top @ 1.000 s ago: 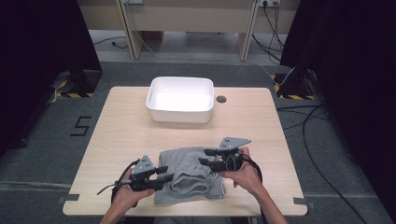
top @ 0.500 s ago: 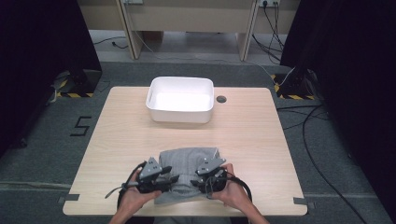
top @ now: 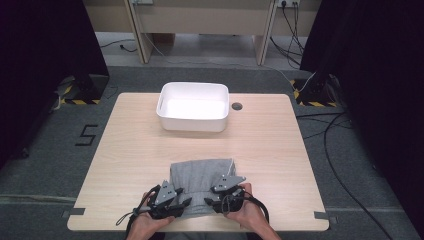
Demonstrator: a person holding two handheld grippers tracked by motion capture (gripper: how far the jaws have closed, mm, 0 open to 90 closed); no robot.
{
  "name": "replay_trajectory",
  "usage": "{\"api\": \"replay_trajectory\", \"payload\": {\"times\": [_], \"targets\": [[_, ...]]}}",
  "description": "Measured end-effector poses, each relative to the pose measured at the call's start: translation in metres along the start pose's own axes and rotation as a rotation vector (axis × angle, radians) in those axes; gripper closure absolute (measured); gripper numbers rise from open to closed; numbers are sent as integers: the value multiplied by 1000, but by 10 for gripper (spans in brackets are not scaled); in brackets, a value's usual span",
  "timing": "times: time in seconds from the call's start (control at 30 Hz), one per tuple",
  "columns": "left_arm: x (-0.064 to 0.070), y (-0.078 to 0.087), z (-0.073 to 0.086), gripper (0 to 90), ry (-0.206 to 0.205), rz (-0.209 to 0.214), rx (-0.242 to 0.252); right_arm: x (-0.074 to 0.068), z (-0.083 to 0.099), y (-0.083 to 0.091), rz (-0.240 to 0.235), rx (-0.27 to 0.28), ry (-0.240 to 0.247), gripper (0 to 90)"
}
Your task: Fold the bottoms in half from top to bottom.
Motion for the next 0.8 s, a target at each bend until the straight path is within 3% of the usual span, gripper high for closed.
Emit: {"api": "replay_trajectory", "payload": {"times": [0.13, 0.3, 0.4, 0.57, 0.8], "targets": [[-3, 8, -6, 475, 27, 24, 20, 1, -5, 7, -13, 29, -20, 424], [-12, 22, -18, 432, 85, 45, 79, 23, -14, 26, 43, 111, -90, 404], [-17, 27, -23, 415, 107, 41, 94, 39, -15, 35, 52, 141, -145, 399], [-23, 25, -30, 372, 125, 20, 83, 57, -14, 40, 90, 143, -178, 384], [-22, 12, -37, 306, 160, 31, 53, 67, -13, 37, 111, 127, -195, 363]]}}
Point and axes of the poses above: each handheld gripper's, and its own axes: y roughly backward along the jaws, z roughly out of its underside, x roughly to its right, the point moved 7 cm from there along -y, roughly forward along the jaws, and after that the axes turned 6 degrees about -x, right-handed, at the moved point
